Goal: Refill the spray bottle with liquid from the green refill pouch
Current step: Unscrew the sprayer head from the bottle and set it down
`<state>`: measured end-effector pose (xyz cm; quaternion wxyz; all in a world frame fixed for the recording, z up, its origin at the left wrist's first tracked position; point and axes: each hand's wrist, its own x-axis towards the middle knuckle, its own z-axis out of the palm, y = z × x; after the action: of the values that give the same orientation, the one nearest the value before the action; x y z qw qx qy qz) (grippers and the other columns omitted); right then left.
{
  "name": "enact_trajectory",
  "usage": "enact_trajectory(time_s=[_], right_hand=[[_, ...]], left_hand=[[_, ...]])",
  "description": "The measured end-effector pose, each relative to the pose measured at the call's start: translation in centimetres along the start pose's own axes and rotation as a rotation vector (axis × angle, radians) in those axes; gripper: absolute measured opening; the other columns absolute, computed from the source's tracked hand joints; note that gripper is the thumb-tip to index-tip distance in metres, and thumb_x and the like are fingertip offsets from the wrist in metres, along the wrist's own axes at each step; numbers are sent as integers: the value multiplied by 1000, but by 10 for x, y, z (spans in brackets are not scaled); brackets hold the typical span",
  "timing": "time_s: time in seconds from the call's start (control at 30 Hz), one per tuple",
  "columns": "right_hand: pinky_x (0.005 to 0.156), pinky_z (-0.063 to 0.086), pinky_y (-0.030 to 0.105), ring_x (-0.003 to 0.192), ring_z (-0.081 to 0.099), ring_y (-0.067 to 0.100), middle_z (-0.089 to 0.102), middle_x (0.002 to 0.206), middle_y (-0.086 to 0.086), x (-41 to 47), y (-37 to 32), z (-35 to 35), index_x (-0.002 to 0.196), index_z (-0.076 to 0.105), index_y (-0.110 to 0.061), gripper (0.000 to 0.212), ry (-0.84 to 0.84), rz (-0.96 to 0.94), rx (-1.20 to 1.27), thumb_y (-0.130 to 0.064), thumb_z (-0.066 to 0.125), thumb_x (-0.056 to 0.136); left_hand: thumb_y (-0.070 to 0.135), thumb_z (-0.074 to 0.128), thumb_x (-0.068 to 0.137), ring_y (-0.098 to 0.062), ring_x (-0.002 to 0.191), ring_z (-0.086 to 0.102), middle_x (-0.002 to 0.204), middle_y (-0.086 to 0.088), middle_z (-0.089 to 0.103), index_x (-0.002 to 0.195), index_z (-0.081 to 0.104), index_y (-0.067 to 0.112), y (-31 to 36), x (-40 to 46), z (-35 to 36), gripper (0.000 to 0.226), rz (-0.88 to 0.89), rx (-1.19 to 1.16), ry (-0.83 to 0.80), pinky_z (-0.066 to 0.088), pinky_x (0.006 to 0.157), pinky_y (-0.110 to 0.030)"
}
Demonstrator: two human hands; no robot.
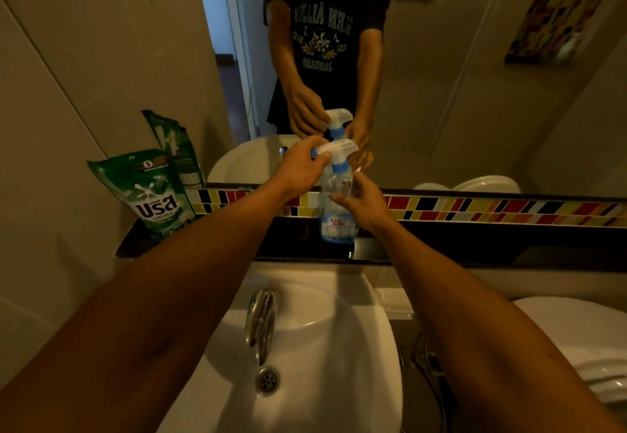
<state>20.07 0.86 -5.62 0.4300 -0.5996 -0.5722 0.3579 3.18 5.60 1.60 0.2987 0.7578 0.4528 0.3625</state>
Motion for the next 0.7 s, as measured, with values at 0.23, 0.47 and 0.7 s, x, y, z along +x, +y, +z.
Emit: enact_trajectory(time_s=[0.23, 0.47, 0.7], right_hand=[[88, 53, 21, 106, 67, 1, 71, 123, -3, -7, -16, 5, 138, 59, -16, 47, 10, -47, -15, -18, 77, 95], [94, 52, 27, 102, 63, -1, 67, 121, -6, -19, -35, 20, 139, 56, -17, 47, 0, -40, -42, -16, 75, 96], [101, 55, 41, 112, 68, 18, 70, 117, -4, -31, -53, 32, 136, 59, -15, 46, 23, -36, -55, -13, 77, 93]], left_hand=[[18, 53, 100, -19, 100, 60, 117, -11, 64, 130, 59, 9, 11, 4, -31, 31, 14, -19, 25, 43, 76, -19], [15, 55, 99, -15, 103, 58, 117, -6, 65, 128, 63, 10, 24, 3, -85, 31, 79, -21, 99, 49, 85, -25], [17, 59, 97, -17, 115, 58, 124, -5, 64, 128, 64, 14, 27, -3, -145, 31, 130, -1, 146, 47, 96, -26]])
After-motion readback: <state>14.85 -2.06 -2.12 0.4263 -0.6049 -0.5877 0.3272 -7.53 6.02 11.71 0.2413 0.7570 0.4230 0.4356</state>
